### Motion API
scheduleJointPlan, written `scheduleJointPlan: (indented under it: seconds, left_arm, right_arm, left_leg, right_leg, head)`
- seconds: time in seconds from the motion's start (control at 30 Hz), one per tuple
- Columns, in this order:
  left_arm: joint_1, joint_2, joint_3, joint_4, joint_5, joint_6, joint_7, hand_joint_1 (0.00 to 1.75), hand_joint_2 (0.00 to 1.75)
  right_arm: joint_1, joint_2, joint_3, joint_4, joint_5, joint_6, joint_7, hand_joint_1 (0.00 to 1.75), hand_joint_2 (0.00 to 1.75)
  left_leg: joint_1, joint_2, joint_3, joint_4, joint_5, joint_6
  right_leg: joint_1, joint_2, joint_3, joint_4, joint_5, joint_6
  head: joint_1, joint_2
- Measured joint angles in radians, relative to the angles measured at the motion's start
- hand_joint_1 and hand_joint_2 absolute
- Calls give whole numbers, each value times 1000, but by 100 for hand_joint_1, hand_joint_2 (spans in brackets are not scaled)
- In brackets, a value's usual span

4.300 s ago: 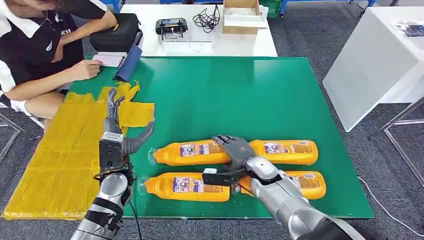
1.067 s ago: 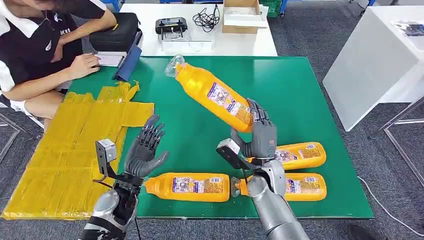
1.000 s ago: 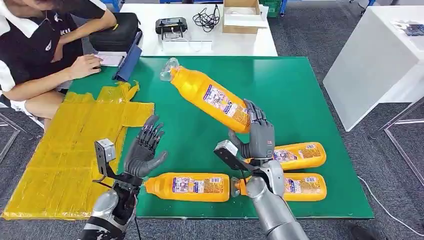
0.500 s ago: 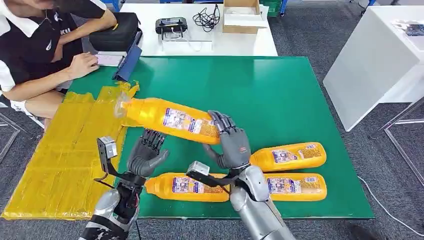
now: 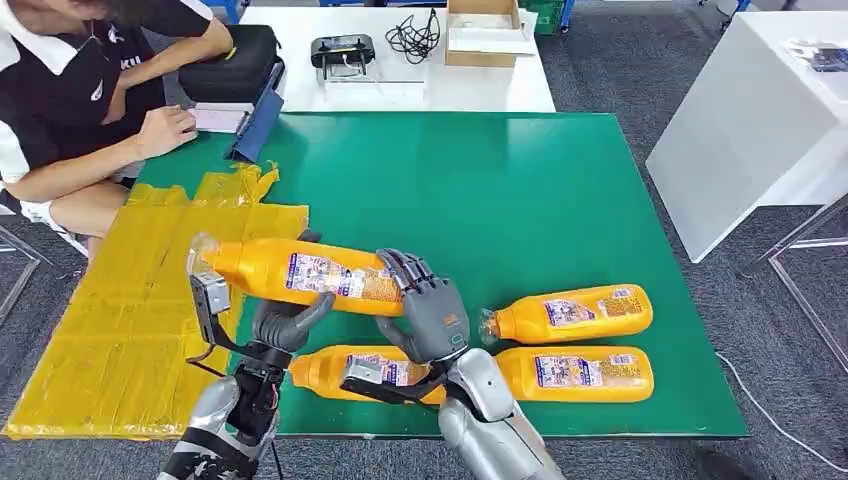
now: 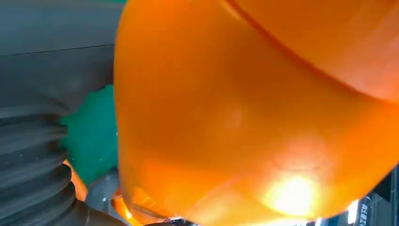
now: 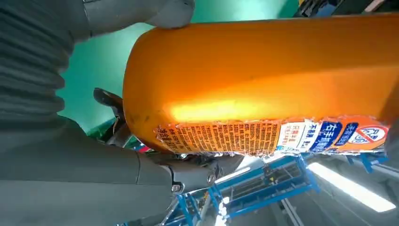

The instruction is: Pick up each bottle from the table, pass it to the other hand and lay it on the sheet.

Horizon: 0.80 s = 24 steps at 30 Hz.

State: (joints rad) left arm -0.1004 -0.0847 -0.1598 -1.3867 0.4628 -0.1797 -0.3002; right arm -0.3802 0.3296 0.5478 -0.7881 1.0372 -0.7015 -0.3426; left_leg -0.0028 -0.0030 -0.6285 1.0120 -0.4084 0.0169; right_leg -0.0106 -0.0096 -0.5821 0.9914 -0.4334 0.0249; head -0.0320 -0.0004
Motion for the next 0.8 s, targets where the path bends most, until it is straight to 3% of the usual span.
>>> scheduleJointPlan:
  seconds: [0.1, 0.13, 0.17, 0.7, 0.73, 0.77, 0.8]
  left_arm:
    - [0, 0, 1, 0, 23, -1, -12, 0, 175]
    - [0, 0, 2, 0, 27, -1, -14, 26, 175]
    - [0, 0, 2, 0, 28, -1, -15, 175, 175]
    - [14, -32, 8, -20, 110, 14, -40, 175, 175]
    - [15, -33, 7, -20, 110, 14, -42, 175, 175]
    - [15, -34, 6, -20, 108, 13, -45, 175, 175]
    - [15, -34, 5, -20, 105, 12, -51, 175, 175]
  right_arm:
    - [-6, 0, 22, 17, -10, 0, 1, 175, 175]
    - [-9, 0, 27, 21, -12, 0, 1, 175, 175]
    - [-11, 0, 31, 25, -14, 0, 2, 175, 175]
    - [-34, -1, 94, 47, -75, 0, 20, 175, 175]
    - [-34, -1, 94, 47, -77, 0, 18, 154, 175]
    - [-34, -1, 95, 48, -80, 0, 16, 37, 175]
    - [-34, -1, 95, 47, -89, 0, 11, 3, 175]
  left_leg:
    - [0, 0, 0, 0, 0, 0]
    - [0, 0, 0, 0, 0, 0]
    - [0, 0, 0, 0, 0, 0]
    - [0, 0, 0, 0, 0, 0]
    - [0, 0, 0, 0, 0, 0]
    - [0, 0, 0, 0, 0, 0]
    - [0, 0, 0, 0, 0, 0]
  right_leg:
    - [0, 0, 0, 0, 0, 0]
    - [0, 0, 0, 0, 0, 0]
    - [0, 0, -1, 0, 0, 0]
    - [0, 0, -1, 0, 0, 0]
    - [0, 0, -1, 0, 0, 0]
    - [0, 0, -1, 0, 0, 0]
    - [0, 0, -1, 0, 0, 0]
  head:
    - [0, 0]
    - [0, 0]
    - [0, 0]
    - [0, 0]
    - [0, 0]
    - [0, 0]
    - [0, 0]
